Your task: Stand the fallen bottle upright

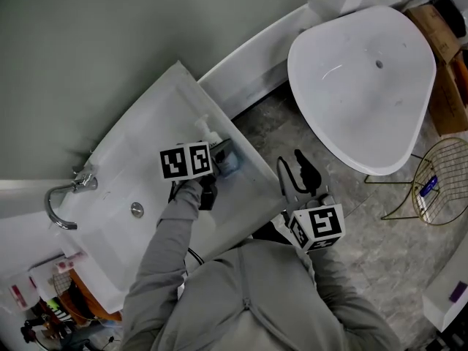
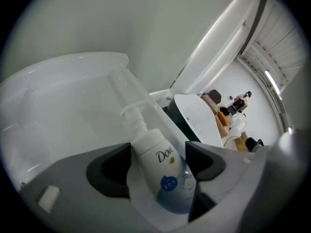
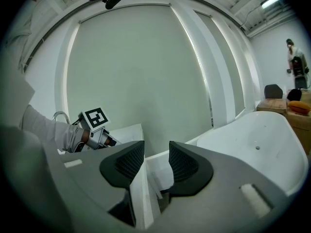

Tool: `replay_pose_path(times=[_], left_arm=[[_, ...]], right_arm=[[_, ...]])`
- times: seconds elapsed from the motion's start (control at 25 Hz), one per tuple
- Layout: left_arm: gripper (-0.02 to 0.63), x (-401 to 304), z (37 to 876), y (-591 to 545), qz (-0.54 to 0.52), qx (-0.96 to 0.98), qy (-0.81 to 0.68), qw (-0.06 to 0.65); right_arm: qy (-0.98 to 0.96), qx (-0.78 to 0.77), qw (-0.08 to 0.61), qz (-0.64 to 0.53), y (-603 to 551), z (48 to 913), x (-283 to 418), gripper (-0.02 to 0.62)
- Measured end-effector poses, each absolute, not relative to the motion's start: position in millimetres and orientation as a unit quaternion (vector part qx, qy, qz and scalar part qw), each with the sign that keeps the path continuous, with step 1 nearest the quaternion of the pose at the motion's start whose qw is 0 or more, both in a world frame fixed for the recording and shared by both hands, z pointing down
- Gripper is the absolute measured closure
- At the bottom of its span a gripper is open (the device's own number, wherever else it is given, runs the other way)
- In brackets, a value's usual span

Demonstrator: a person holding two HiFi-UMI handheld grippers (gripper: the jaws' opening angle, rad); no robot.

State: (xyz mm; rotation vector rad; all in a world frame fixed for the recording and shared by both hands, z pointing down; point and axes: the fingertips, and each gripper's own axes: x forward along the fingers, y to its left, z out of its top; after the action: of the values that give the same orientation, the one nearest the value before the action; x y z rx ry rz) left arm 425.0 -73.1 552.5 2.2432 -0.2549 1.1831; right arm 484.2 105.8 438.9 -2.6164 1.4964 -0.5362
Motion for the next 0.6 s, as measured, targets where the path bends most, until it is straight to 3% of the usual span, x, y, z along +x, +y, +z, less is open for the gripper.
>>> replay_pose_path(times=[0.2,0.28,0.6], left_arm=[[0.232,425.6,554.1,-76.7,0.444,0.834,-0.101,0.311],[0.272,426.7,554.1,-78.2,0.436,0.834,-0.106,0.321],[0.299,426.8,550.7,-76.9,0.421,0.831,-0.101,0.35]], right_arm=[[0.482,-0.857,0.041,-0.18,106.1,444.8,491.8,0.454],[0.482,-0.856,0.041,-0.18,104.7,445.0,491.4,0.454],[0.478,-0.859,0.035,-0.179,105.7,443.2,485.0,0.454]])
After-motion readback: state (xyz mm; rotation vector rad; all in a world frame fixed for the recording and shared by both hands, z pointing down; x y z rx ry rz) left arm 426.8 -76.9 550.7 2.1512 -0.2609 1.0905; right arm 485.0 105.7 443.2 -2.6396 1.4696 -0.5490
